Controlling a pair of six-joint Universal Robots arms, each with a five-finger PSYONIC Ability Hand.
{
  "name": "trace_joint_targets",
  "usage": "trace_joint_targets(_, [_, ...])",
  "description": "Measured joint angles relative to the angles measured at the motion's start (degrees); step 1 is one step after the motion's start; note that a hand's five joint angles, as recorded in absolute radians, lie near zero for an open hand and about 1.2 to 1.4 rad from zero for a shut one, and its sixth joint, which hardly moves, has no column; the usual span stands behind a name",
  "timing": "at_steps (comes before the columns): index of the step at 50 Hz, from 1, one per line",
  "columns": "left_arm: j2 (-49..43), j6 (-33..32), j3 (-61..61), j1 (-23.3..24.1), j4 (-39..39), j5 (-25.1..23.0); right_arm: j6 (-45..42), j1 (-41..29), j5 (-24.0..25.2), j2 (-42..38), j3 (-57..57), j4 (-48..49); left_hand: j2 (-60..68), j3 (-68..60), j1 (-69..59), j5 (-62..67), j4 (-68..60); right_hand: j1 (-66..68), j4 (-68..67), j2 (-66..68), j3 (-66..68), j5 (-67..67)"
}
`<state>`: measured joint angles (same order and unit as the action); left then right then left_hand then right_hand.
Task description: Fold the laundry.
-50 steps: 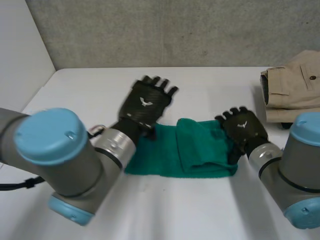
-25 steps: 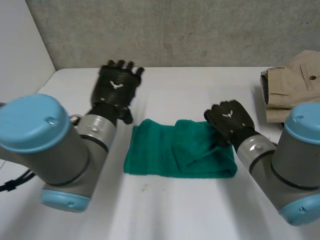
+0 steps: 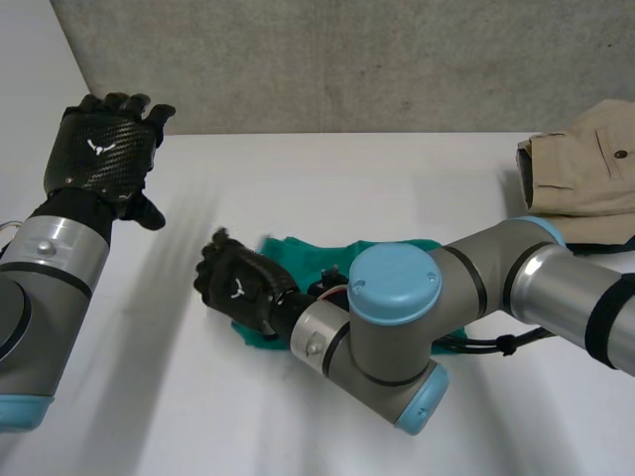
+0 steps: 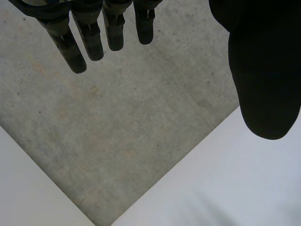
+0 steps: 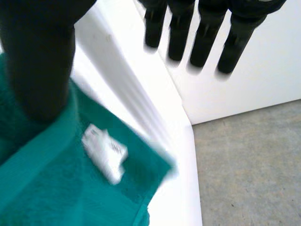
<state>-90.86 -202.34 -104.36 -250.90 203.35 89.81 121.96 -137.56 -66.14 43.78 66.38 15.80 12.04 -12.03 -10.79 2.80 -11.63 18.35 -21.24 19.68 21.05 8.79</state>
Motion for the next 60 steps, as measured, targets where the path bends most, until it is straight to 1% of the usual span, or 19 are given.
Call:
trace_joint_targets(1, [-0.03, 0.12, -0.06, -0.04, 0.04, -0.08, 0.1, -0.01, -0.77, 0.34, 0.16, 0.01, 0.0, 0.0, 0.0, 0.0, 0.0, -4.36, 5.16, -4.56, -4.97, -3.98])
trace_joint_targets(3, [-0.14, 0.27, 0.02, 0.0, 0.12, -0.16, 0.68, 0.08, -2.57, 1.53, 0.64, 0.0, 0.0, 0.0, 0.0, 0.0, 0.0, -5.61, 8.67, -7.33, -8.64, -6.34])
trace_joint_targets(6, [-0.49, 0.45, 0.89, 0.38, 0.33, -0.15, 2.86, 0.41, -5.67, 4.38, 1.98, -0.05, 0.0, 0.0, 0.0, 0.0, 0.0, -5.61, 9.24, -7.43, -9.06, -6.35])
trace_joint_targets(9, [-0.83, 0.72, 2.32, 1.4, 0.48, -0.09, 7.17, 0.71, -7.98, 7.57, 4.02, -0.14, 0.0, 0.0, 0.0, 0.0, 0.0, -5.61, 9.24, -7.43, -9.06, -6.35])
trace_joint_targets(14, [-2.15, 1.8, 5.52, 4.75, 0.65, 0.02, 17.59, 1.03, -10.45, 13.3, 7.43, -1.41, 0.0, 0.0, 0.0, 0.0, 0.0, -5.61, 9.23, -7.43, -9.06, -6.35])
trace_joint_targets(18, [-3.76, 2.85, 7.4, 7.63, 0.51, 0.07, 25.55, 1.72, -13.58, 17.03, 8.48, -5.24, 0.0, 0.0, 0.0, 0.0, 0.0, -5.61, 9.24, -7.43, -9.06, -6.35])
trace_joint_targets(19, [-4.49, 3.2, 7.82, 8.74, 0.39, 0.09, 28.19, 2.31, -15.38, 18.09, 8.52, -7.45, 0.0, 0.0, 0.0, 0.0, 0.0, -5.61, 9.24, -7.43, -9.06, -6.35])
trace_joint_targets(20, [-4.79, 3.32, 7.92, 9.2, 0.33, 0.08, 28.67, 2.45, -15.74, 18.26, 8.51, -7.92, 0.0, 0.0, 0.0, 0.0, 0.0, -5.61, 9.24, -7.43, -9.06, -6.35])
trace_joint_targets(21, [-5.56, 3.55, 8.04, 10.33, 0.19, 0.07, 30.98, 3.37, -18.15, 19.04, 8.44, -10.78, 0.0, 0.0, 0.0, 0.0, 0.0, -5.61, 9.24, -7.43, -9.06, -6.35])
trace_joint_targets(24, [-7.35, 3.78, 7.57, 12.87, -0.13, -0.26, 33.26, 5.01, -22.16, 19.64, 8.43, -15.39, 0.0, 0.0, 0.0, 0.0, 0.0, -5.61, 9.24, -7.43, -9.06, -6.35])
trace_joint_targets(26, [-8.94, 3.79, 6.82, 14.7, -0.27, -1.01, 34.5, 7.02, -26.44, 19.81, 9.08, -20.26, 0.0, 0.0, -0.11, 0.0, 0.0, -5.61, 9.24, -7.43, -9.06, -6.35])
trace_joint_targets(30, [-12.94, 3.63, 5.64, 17.16, -0.33, -3.62, 34.75, 10.17, -30.19, 19.71, 12.44, -24.12, 0.0, 0.0, -0.18, 0.0, -0.1, -5.61, 9.24, -7.43, -9.06, -6.35])
trace_joint_targets(34, [-17.93, 3.31, 6.04, 18.3, -0.28, -6.21, 34.2, 13.21, -30.12, 19.83, 18.08, -22.63, 0.13, -0.11, -0.19, 0.03, -0.12, -5.61, 9.23, -7.43, -9.06, -6.35])
trace_joint_targets(37, [-23.18, 3.05, 8.43, 18.69, -0.37, -7.49, 33.66, 15.53, -27.72, 20.45, 24.06, -17.85, 0.43, -0.39, -0.49, 0.2, -0.38, -5.61, 9.24, -7.43, -9.06, -6.35])
trace_joint_targets(45, [-32.07, 1.39, 16.19, 18.38, -2.64, -7.46, 33.34, 18.64, -21.17, 21.51, 33.24, -6.1, 2.13, -2.11, -3.51, 1.68, -2.92, -5.31, 8.79, -7.03, -8.72, -6.0])
trace_joint_targets(50, [-34.44, -1.17, 19.44, 17.8, -3.59, -7.15, 33.39, 19.12, -19.52, 21.48, 35.58, -1.53, 2.13, -2.1, -3.51, 1.68, -2.92, 2.27, 0.48, 0.6, -0.33, 2.16])
trace_joint_targets(54, [-35.89, -2.85, 21.16, 17.35, -3.71, -6.91, 33.38, 19.07, -19.39, 21.33, 36.12, 0.55, 3.59, -3.47, -4.86, 3.03, -4.06, 5.93, -2.99, 3.51, 3.02, 5.9])
trace_joint_targets(57, [-37.73, -4.44, 23.21, 16.86, -3.1, -5.42, 33.32, 19.02, -19.52, 21.22, 36.4, 1.76, 6.29, -6.2, -7.99, 5.91, -6.86, 9.61, -6.78, 7.86, 6.64, 9.41])
trace_joint_targets(60, [-39.69, -5.4, 26.5, 15.76, -1.32, -0.46, 33.22, 18.96, -19.74, 21.16, 36.54, 2.14, 7.88, -7.87, -9.48, 7.53, -8.54, 10.57, -8.02, 9.13, 7.75, 10.57])
